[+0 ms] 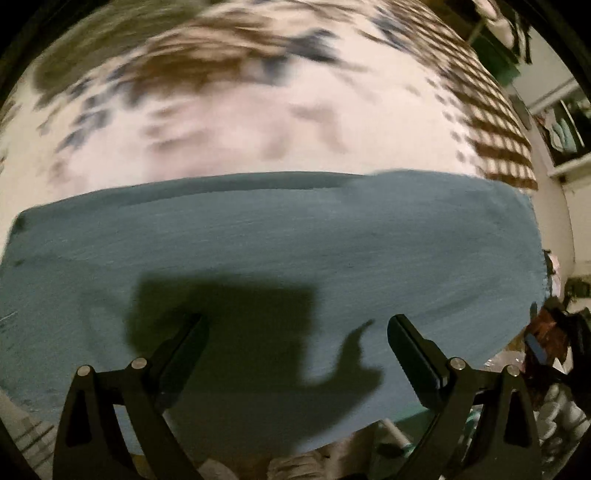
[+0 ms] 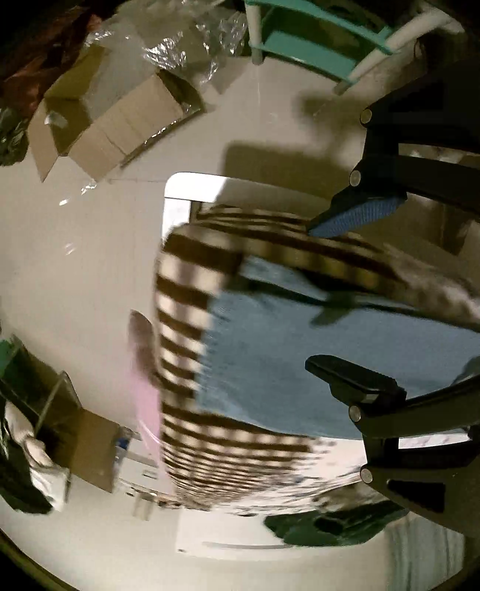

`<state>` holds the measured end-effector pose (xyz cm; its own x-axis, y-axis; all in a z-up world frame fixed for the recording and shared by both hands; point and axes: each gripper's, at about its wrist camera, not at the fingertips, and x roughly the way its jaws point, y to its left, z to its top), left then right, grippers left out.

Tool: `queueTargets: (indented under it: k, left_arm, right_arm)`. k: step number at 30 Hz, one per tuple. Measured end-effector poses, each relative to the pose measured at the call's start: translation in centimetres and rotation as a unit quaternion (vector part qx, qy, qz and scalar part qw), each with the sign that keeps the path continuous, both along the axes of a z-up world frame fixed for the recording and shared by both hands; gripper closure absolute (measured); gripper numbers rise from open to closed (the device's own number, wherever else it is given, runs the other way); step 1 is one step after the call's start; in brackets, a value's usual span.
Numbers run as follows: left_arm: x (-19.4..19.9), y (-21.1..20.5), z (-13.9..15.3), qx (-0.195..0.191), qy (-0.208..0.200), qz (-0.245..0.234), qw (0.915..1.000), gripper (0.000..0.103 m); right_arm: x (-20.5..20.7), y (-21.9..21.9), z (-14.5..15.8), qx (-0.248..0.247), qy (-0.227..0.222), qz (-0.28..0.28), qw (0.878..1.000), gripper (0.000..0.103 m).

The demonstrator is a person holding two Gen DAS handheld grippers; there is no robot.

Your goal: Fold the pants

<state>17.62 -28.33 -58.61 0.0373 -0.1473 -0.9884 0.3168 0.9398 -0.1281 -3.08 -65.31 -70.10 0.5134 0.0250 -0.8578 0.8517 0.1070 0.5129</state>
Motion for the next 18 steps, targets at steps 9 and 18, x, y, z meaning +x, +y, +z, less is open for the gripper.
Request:
queueTargets:
  k: [9, 18]
  left_arm:
    - [0.6, -5.8, -4.2, 0.046, 0.0, -0.03, 0.9985, 0.0]
    - [1.3, -6.9, -4.8, 0.047, -0.013, -0.002, 0.9988, 0.0]
  right_arm:
    - [0.8, -0.9, -1.0, 0.013, -0.13, -0.006, 0.991, 0.073]
    - [2.0, -2.0, -2.7, 0.055, -0.212, 0.025, 0.975, 0.047]
